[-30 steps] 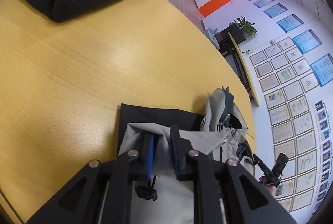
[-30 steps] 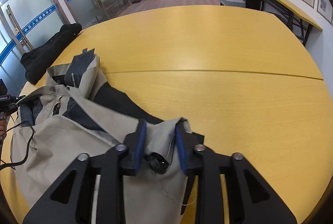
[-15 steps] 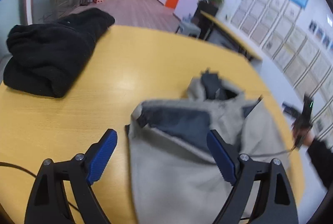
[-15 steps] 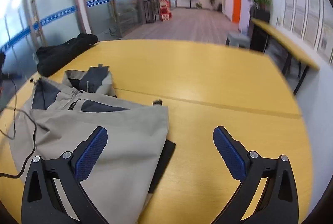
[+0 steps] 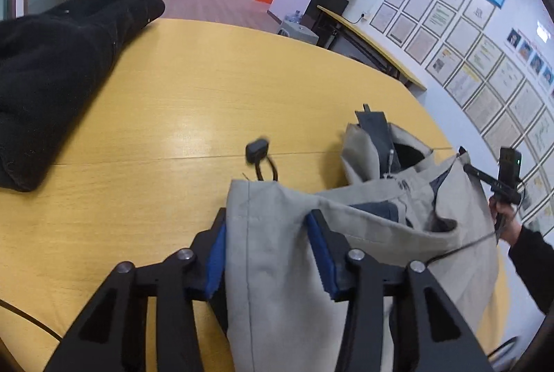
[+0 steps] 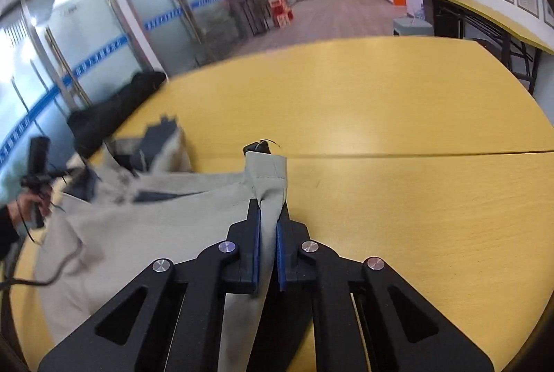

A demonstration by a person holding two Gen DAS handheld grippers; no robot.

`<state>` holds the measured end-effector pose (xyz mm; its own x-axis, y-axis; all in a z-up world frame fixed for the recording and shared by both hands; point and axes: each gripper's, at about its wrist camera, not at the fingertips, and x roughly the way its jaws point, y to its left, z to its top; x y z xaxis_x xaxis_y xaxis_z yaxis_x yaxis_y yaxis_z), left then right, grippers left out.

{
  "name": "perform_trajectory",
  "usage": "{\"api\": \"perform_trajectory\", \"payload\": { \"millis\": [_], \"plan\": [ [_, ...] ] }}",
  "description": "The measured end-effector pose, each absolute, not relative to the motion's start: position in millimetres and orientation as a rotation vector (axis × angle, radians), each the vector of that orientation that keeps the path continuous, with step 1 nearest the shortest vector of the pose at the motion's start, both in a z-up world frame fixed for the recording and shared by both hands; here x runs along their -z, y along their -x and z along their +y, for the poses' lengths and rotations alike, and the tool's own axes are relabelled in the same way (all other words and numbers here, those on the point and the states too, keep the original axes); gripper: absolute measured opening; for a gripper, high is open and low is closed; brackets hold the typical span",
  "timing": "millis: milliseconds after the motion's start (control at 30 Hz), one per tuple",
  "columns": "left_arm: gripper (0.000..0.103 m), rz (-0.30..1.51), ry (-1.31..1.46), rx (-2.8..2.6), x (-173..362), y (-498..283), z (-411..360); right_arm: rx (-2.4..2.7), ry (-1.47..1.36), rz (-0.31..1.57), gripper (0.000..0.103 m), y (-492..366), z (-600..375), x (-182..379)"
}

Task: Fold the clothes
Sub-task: 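Fold the hem toward the hood with the left gripper while the right gripper holds the jacket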

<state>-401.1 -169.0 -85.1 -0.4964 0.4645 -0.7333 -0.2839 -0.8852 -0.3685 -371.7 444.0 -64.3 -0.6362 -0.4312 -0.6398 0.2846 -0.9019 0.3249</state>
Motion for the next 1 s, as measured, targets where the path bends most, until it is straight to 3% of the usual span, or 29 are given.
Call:
{"api": "perform_trajectory", "payload": {
  "millis": [100,167,367,400,467,500,533,600,633,767,867,1000],
  "plan": [
    [0.024,-0.264,1.303,-2.341,92.3,406.5,-174.1,2.513,-1.099,-0.238,0.006,373.4,444.1,64.5],
    [0.019,-0.307,1.309,-2.348,99.8,407.7,-182.6,2.509,-1.115,-0.249,0.006,376.2,446.9,74.7],
    [0.016,-0.397,1.308,-2.372,112.8,404.6,-205.1,2.547,-1.145,-0.475,0.013,375.9,472.4,113.3],
    [0.016,-0.380,1.312,-2.378,110.3,403.8,-203.5,2.584,-1.141,-0.430,0.013,372.8,473.0,106.2],
    [0.017,-0.385,1.294,-2.386,95.7,403.3,-202.6,2.650,-1.135,-0.339,0.014,366.9,473.8,91.7],
    [0.020,-0.386,1.282,-2.395,86.3,402.3,-202.5,2.653,-1.150,-0.311,0.020,365.9,470.6,80.6],
    [0.023,-0.376,1.254,-2.421,72.1,398.0,-201.7,2.668,-1.156,-0.243,0.037,364.2,461.9,65.2],
    [0.039,-0.327,1.189,-2.481,41.7,385.4,-197.4,2.695,-1.159,-0.111,0.062,359.8,443.3,37.5],
    [0.041,-0.286,1.151,-2.487,26.4,374.7,-191.1,2.704,-1.160,-0.051,0.068,357.2,433.2,25.3],
    [0.058,-0.072,1.069,-2.391,12.0,329.1,-145.4,2.634,-1.158,0.005,0.072,336.5,384.7,-1.9],
    [0.057,0.072,1.199,-2.282,60.5,313.7,-110.5,2.529,-1.200,0.072,0.074,316.2,341.4,24.4],
    [0.049,0.041,1.234,-2.294,102.6,297.1,-108.7,2.403,-1.418,0.162,0.064,298.3,303.8,101.7]
  ]
}}
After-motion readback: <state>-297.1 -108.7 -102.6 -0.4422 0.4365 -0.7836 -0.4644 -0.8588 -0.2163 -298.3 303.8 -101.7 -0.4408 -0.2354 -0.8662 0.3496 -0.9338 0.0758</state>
